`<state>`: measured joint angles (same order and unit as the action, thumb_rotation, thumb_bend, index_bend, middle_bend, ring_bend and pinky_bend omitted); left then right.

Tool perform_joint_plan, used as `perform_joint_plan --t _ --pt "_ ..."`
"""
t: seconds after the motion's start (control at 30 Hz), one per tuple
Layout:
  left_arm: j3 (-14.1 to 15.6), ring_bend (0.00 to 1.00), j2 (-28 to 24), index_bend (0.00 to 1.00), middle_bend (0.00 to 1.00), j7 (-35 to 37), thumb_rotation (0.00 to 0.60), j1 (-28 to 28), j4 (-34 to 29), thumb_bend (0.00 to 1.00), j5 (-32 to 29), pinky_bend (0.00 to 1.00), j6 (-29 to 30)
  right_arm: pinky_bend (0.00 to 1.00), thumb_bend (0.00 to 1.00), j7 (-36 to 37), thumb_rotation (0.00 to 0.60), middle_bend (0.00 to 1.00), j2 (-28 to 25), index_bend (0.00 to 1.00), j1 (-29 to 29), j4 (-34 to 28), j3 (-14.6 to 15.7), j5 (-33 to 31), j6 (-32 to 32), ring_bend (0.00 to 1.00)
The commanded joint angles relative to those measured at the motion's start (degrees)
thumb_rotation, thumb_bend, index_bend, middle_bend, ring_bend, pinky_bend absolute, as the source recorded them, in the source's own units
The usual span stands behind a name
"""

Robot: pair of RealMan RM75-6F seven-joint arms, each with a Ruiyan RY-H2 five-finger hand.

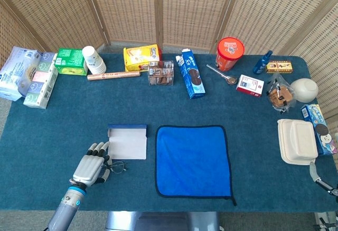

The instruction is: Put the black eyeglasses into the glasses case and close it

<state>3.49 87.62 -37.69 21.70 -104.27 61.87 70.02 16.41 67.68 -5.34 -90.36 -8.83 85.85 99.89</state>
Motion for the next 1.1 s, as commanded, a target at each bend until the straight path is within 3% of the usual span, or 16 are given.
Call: perform_joint_plan --t 0.03,0.67,1.1 --pt "0.00 0.00 0.11 0.43 0.04 0.02 0.539 -0.01 0.04 0.41 -0.02 0.01 -0.07 0.15 0.37 0.00 0.423 0.13 -0.01 0.08 -0.03 0.04 0.01 0.01 0.03 0.00" --pt "-0.31 0.00 1.09 0.55 0.08 -0.30 0.542 -0.09 0.35 0.41 -0.11 0.02 -0.06 0.16 0.38 1.40 0.395 0.13 -0.19 0.08 -0.63 0.43 0.00 0.34 0.94 0.00" --pt "-0.49 0.00 0.75 0.61 0.11 0.98 0.541 -0.21 0.26 0.47 0.67 0.04 -0.18 0.16 0.38 2.13 0.392 0.13 -0.23 0.07 -0.91 0.52 -0.06 0.76 1.63 0.00"
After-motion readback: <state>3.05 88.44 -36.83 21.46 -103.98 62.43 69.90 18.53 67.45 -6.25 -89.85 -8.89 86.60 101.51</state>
